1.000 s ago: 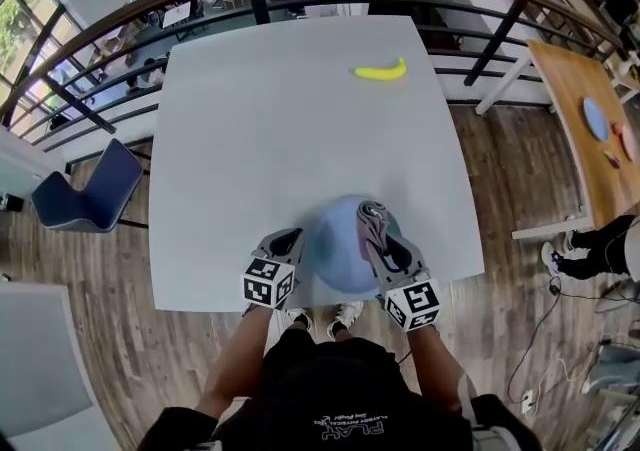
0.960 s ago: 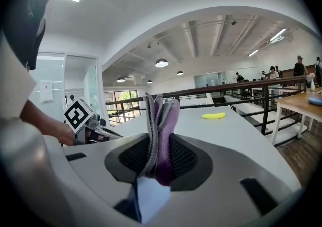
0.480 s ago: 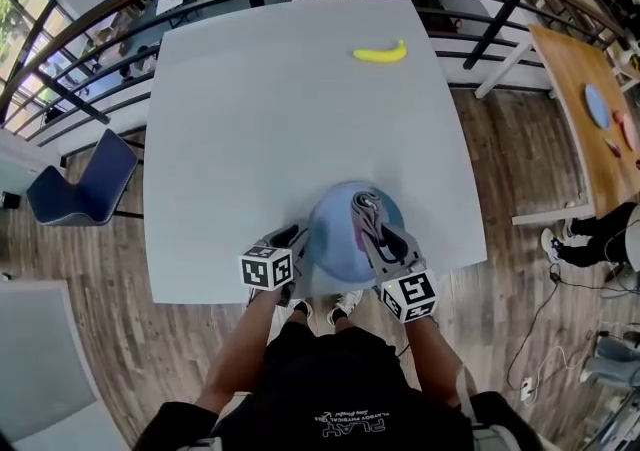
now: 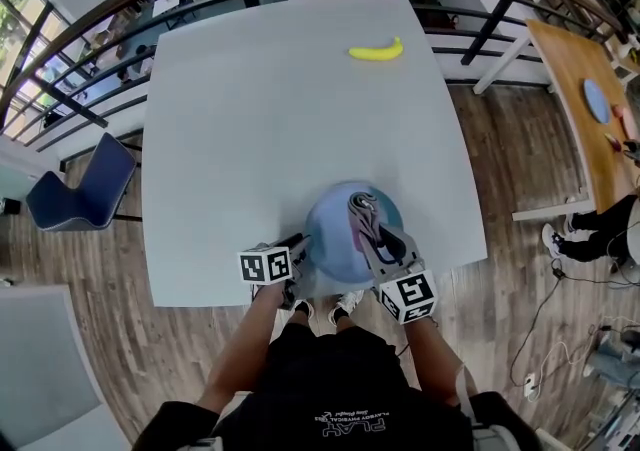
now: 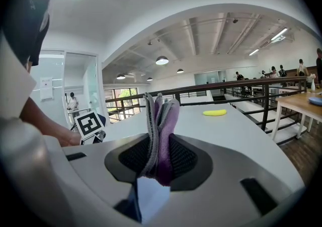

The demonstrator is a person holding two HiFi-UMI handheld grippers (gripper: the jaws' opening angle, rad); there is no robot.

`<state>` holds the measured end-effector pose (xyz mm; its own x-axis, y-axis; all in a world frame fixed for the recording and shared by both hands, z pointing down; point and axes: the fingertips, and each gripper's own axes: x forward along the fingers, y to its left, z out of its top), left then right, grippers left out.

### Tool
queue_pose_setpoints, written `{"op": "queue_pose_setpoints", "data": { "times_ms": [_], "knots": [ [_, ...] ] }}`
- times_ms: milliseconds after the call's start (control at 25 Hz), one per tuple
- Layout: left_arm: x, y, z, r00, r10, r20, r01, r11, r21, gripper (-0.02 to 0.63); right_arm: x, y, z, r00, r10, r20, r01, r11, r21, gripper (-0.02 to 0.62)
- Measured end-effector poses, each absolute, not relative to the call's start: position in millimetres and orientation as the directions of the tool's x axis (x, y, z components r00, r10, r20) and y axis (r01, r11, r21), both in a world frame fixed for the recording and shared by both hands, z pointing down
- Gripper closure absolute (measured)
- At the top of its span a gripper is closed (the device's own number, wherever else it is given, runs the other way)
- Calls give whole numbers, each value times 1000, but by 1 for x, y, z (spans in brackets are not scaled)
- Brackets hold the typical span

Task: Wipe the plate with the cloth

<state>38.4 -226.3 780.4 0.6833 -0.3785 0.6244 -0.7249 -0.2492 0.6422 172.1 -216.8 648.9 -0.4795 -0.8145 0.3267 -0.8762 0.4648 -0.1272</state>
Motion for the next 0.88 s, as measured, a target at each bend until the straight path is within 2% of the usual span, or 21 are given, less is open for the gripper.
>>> {"op": "queue_pose_setpoints", "data": {
  "times_ms": [680, 760, 880],
  "knots": [
    [62, -217, 796, 688, -306, 659, -720, -171, 672, 476, 171, -219, 643, -479, -815, 326, -874, 478, -91, 479],
    [64, -218, 799, 673, -306, 673, -734, -167, 658, 489, 173, -218, 645, -477, -815, 328, -875, 475, -93, 479],
    [60, -220, 803, 649, -305, 697, -757, -165, 633, 543, 175, -219, 646, -476, -816, 328, -876, 474, -92, 479]
  ]
}}
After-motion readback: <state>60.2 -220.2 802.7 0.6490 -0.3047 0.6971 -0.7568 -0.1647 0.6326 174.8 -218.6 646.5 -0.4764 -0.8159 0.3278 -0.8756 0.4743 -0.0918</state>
